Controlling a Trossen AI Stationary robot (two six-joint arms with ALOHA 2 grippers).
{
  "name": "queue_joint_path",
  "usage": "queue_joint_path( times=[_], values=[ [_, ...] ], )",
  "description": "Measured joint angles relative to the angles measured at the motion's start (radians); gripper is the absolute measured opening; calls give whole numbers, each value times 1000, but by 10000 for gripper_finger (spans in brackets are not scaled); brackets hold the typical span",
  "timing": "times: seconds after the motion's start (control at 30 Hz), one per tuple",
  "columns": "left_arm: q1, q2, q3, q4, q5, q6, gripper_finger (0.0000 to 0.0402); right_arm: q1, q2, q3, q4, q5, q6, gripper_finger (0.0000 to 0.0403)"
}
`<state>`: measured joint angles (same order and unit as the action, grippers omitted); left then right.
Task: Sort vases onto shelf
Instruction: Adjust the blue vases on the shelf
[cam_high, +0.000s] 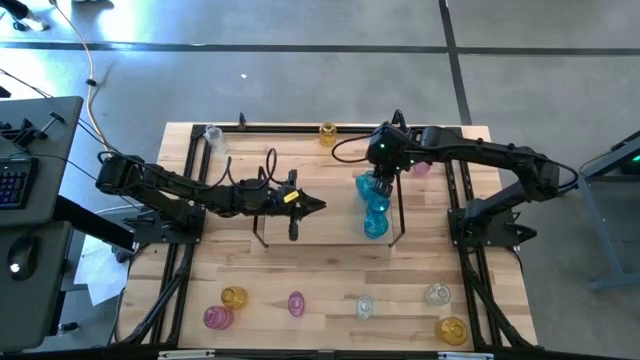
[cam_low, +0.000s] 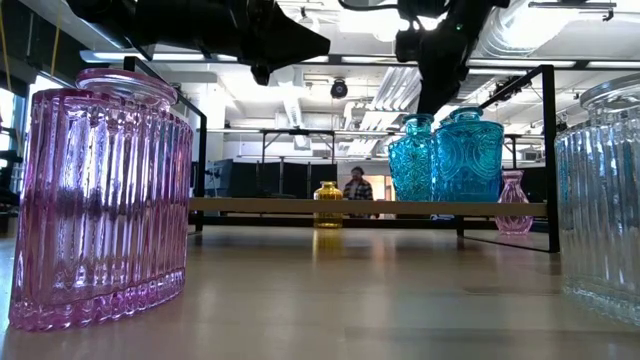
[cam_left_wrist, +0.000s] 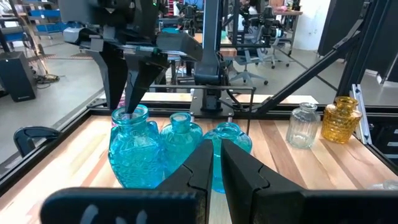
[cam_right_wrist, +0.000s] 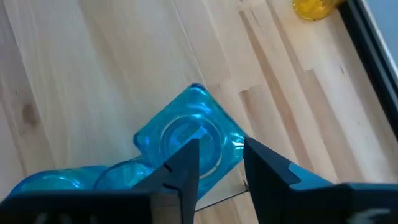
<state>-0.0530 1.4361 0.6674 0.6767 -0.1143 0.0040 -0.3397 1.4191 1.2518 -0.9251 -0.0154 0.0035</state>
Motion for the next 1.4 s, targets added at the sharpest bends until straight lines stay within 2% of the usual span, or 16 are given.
queue_joint_path(
  times=[0.63, 1.4],
  values=[
    [0, 0, 0, 0, 0, 0, 21, -27, 3, 0, -12, -21, 48, 4],
    [-4, 0, 0, -5, -1, -11, 21, -21, 2, 1, -37, 77, 358, 7]
  ],
)
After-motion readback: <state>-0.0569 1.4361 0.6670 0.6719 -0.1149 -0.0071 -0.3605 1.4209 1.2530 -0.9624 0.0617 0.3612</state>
